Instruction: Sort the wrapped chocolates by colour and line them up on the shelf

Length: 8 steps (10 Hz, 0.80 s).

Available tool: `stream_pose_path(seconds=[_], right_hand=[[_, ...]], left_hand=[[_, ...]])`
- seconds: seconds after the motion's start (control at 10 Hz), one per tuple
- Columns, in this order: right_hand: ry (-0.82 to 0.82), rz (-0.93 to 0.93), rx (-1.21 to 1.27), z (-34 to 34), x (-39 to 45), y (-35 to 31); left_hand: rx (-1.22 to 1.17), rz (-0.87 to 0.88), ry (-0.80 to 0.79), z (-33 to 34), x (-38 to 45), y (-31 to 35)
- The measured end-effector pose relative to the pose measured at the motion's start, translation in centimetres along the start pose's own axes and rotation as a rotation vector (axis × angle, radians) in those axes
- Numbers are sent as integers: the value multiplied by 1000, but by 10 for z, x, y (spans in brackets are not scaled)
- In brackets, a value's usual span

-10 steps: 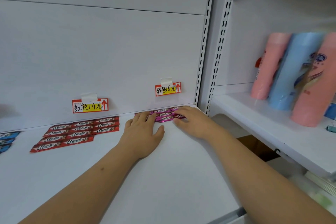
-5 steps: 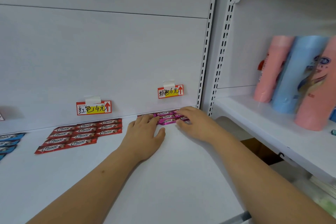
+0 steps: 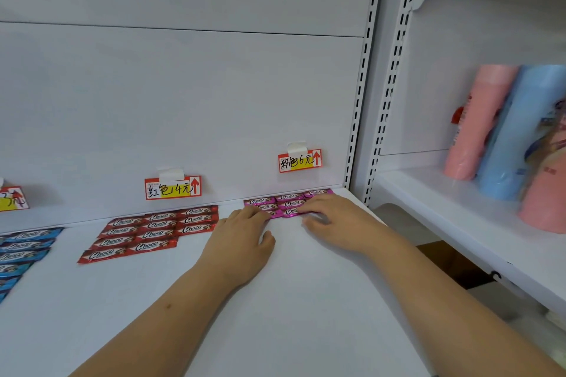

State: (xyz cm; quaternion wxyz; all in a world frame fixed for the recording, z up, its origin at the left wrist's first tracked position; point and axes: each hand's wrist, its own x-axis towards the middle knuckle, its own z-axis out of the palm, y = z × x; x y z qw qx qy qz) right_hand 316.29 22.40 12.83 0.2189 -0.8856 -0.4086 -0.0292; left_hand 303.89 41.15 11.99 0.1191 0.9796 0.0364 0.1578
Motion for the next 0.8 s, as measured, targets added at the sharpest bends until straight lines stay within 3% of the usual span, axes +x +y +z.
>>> stream_pose_path(seconds=[0.6,0.8], right_hand=[[18,8,48,1,1,-3],[183,75,129,-24,-12,-11]], left_hand=[[6,-9,48,0,-3,5],[-57,-24,68,-15,-24,18]])
